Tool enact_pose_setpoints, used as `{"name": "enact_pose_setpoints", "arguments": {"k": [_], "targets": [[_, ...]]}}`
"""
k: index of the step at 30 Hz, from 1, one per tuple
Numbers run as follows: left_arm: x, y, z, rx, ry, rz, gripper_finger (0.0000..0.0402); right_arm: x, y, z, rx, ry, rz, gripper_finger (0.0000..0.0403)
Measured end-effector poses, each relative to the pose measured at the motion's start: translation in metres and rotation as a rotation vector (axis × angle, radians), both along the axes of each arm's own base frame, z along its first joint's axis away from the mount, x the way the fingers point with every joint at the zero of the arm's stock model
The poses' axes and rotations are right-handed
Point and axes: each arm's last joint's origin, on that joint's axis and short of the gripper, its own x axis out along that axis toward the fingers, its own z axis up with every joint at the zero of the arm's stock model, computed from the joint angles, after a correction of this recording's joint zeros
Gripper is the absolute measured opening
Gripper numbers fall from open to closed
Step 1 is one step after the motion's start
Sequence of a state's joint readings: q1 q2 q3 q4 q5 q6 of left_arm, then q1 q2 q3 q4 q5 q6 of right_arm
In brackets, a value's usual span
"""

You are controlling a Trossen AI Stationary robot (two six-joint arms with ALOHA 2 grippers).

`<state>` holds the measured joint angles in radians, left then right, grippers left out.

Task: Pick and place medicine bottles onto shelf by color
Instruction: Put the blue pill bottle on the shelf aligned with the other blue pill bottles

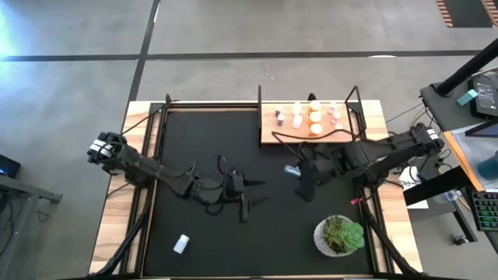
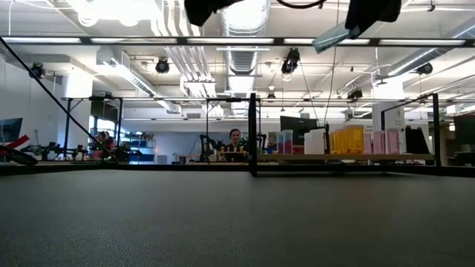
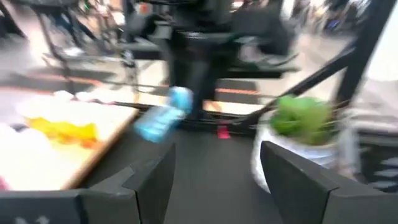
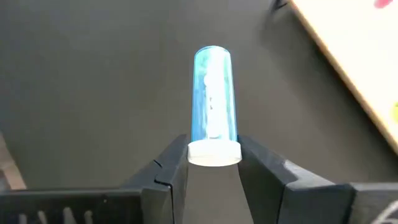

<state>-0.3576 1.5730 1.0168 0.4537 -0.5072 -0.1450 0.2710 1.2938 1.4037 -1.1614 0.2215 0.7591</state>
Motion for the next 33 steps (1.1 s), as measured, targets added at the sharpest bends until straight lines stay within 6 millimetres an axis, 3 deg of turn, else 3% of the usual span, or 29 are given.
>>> {"name": "enact_pose_setpoints", "arguments": {"k": [6,14,20,27,33], "targets": [[0.012,0.037,-0.002,0.273,0.064,0.084,0.0219,0.009,-0.030,0.017,0.146,-0.020,0.012,0.0112],[0.020,0.079,0.003,0.292,0.069,0.170,0.0219,0.024,-0.056,0.029,0.136,-0.069,0.000,0.0112],[0.023,0.081,0.002,0.486,0.070,-0.061,0.0219,0.032,-0.061,0.041,0.110,-0.171,0.043,0.0112],[0.021,0.086,0.006,0.639,0.094,-0.015,0.0219,0.033,-0.063,0.047,0.096,-0.204,0.039,0.0113],[0.021,0.095,0.009,0.644,0.092,0.087,0.0219,0.030,-0.062,0.050,0.098,-0.216,0.052,0.0111]]}}
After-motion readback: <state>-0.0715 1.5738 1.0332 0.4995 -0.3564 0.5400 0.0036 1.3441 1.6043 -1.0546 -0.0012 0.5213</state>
